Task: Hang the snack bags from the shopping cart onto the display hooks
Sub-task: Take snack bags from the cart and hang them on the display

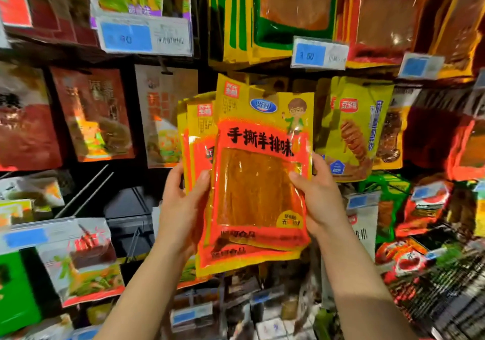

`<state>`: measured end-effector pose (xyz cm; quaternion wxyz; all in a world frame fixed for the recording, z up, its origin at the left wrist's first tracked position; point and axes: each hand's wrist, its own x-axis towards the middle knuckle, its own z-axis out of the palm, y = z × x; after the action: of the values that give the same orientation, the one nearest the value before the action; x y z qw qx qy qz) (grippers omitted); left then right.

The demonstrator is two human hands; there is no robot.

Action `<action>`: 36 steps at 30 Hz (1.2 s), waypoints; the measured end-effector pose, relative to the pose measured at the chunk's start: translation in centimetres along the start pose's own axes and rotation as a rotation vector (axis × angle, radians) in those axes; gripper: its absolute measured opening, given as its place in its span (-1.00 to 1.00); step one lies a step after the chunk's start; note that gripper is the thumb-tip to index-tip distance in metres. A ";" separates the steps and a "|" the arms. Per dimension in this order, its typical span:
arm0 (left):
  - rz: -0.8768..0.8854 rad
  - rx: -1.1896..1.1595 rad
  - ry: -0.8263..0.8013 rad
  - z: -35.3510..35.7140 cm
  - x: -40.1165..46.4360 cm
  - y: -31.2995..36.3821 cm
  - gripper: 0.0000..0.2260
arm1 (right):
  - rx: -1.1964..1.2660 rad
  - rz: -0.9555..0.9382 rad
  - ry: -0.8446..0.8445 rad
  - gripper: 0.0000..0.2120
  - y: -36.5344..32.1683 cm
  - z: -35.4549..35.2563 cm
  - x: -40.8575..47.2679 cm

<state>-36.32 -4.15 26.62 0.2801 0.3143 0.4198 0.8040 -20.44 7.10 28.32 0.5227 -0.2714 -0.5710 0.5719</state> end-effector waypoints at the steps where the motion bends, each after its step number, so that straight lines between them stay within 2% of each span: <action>1: 0.015 0.008 -0.023 0.5 0.4 -0.1 -0.76 | 0.007 -0.007 0.022 -0.58 -0.1 -0.2 0.3; 9: 0.056 -0.036 -0.014 2.5 2.6 -1.8 -0.69 | 0.018 -0.109 0.190 -0.58 -0.1 -1.7 1.9; 14: 0.060 -0.048 0.045 1.7 3.2 -2.6 -0.68 | -0.021 -0.157 0.318 -0.71 0.1 -3.7 3.0; 20: 0.097 -0.058 0.028 1.8 3.0 -2.1 -0.64 | 0.044 -0.161 0.263 -0.75 -0.5 -3.6 4.7; 31: 0.105 -0.042 0.009 1.7 2.3 -0.6 -0.71 | 0.135 0.010 0.154 -0.82 -0.9 -4.2 5.8; 33: 0.106 -0.031 0.006 1.9 2.0 -0.8 -0.69 | 0.074 0.005 0.183 -0.88 -1.0 -4.0 5.5; 36: 0.107 -0.010 0.015 2.3 1.6 -0.9 -0.67 | -0.071 -0.121 0.285 -0.88 -0.7 -3.7 5.3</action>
<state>-35.52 -1.41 27.29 0.2353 0.3289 0.4007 0.8221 -18.54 13.13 29.79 0.6221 -0.3333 -0.5261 0.4744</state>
